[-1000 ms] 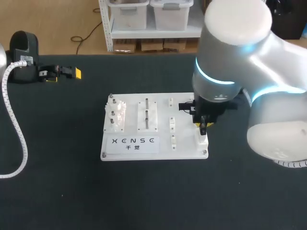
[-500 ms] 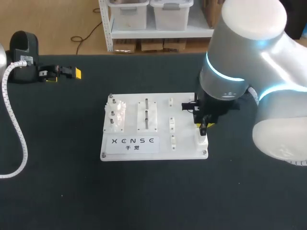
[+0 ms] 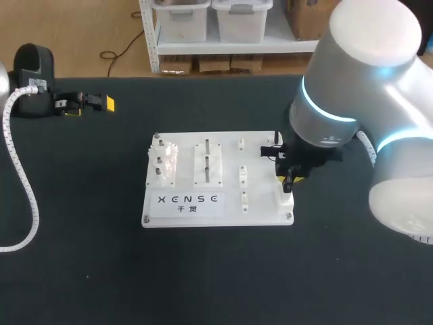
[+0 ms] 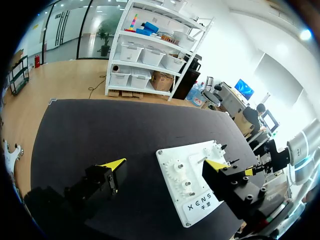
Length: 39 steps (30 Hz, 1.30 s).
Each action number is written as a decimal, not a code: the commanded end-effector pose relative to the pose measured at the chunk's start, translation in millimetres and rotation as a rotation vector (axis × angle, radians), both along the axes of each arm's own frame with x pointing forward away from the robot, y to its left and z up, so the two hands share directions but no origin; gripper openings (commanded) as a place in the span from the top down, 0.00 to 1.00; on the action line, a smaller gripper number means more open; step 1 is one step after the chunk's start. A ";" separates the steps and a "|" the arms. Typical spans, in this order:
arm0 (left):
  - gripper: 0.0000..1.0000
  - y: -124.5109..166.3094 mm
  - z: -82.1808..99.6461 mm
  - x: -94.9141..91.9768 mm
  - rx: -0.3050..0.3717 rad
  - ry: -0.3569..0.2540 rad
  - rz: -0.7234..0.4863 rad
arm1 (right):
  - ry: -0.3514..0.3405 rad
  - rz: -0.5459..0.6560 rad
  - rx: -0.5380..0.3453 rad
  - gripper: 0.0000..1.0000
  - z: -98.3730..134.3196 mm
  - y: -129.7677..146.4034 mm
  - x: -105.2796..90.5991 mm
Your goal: Insert the USB connector, Ethernet cable, and multi-pin plug into their matching sockets one by one.
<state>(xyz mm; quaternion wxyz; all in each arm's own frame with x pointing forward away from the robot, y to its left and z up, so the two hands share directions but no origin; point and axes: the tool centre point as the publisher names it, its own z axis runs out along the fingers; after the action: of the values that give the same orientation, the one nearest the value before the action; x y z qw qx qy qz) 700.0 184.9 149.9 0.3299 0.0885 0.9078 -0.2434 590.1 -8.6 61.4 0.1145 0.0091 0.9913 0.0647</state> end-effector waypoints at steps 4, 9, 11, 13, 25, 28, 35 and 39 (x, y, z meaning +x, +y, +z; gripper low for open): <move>0.00 0.0 0.0 0.0 0.000 0.000 0.000 | 0.005 -0.009 0.023 1.00 -47.1 6.1 -10.4; 0.00 0.0 0.0 0.0 0.000 0.000 0.000 | 0.013 -0.017 0.027 1.00 -50.0 4.9 -11.9; 0.00 0.0 0.0 0.0 0.000 0.000 0.000 | 0.014 -0.019 0.025 0.85 -48.8 2.6 -12.0; 0.00 0.0 0.0 0.0 0.000 0.000 0.000 | 0.010 -0.021 0.018 0.63 -46.3 -0.2 -10.3; 0.00 0.0 0.0 0.0 0.000 0.000 0.000 | -0.067 -0.021 0.017 0.00 -5.7 1.2 4.3; 0.00 0.0 0.0 0.0 0.000 0.000 0.000 | -0.091 -0.018 0.022 0.00 7.6 4.4 8.7; 0.00 0.0 0.0 0.0 0.000 0.000 0.000 | -0.141 -0.017 0.013 0.00 31.9 12.2 19.3; 0.00 0.0 0.0 0.0 0.000 0.000 0.000 | -0.121 -0.029 -0.058 0.00 41.5 15.7 20.3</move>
<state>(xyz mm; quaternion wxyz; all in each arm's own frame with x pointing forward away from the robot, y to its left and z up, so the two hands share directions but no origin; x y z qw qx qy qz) 700.0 184.9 149.9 0.3299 0.0885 0.9078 -0.2434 612.7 0.0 94.0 0.1837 0.0142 0.9812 0.0572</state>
